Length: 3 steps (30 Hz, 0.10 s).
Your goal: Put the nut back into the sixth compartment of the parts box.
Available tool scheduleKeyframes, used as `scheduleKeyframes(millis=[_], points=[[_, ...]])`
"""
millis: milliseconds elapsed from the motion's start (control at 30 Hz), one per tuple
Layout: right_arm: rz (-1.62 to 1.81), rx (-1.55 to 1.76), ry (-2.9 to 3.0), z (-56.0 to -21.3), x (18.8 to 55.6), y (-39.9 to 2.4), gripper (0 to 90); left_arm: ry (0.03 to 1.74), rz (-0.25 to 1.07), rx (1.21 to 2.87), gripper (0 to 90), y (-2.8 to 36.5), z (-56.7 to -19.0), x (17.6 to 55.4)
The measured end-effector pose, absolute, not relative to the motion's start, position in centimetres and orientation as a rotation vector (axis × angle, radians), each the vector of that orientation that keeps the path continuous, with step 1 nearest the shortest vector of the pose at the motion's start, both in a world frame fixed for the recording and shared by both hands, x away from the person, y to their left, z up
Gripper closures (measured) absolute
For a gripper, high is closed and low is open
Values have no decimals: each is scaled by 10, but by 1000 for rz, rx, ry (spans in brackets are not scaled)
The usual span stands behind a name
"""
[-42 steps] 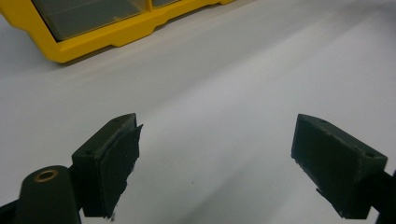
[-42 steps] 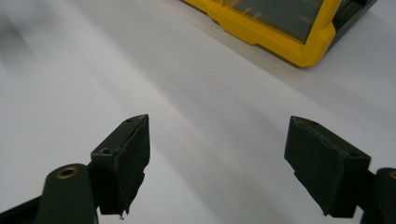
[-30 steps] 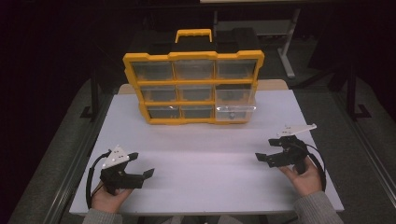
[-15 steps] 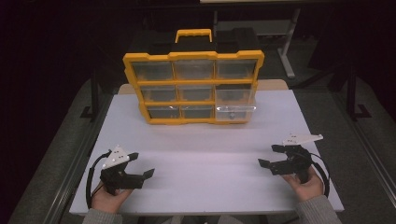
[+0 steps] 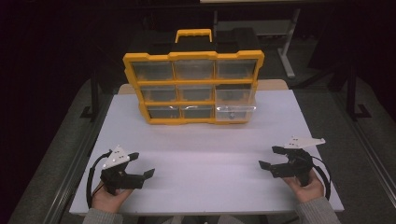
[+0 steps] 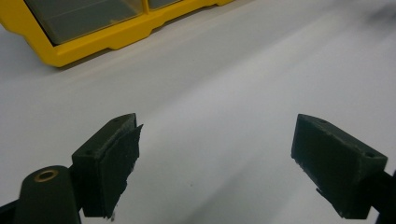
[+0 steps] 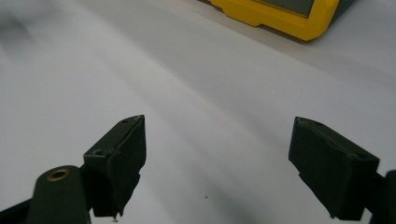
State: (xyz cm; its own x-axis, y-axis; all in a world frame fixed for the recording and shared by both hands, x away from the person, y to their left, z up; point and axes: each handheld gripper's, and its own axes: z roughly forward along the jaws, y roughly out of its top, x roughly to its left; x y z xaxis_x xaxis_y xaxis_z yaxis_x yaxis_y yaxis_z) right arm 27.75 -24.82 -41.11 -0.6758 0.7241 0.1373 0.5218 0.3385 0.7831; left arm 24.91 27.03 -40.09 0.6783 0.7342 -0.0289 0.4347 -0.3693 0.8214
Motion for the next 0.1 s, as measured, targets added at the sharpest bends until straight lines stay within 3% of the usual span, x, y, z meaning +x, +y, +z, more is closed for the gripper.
scheduleKeyframes(millis=[100], points=[[1253,1123,2374,-411,278,-248,180,894,435,2028,148,270,-401,250]])
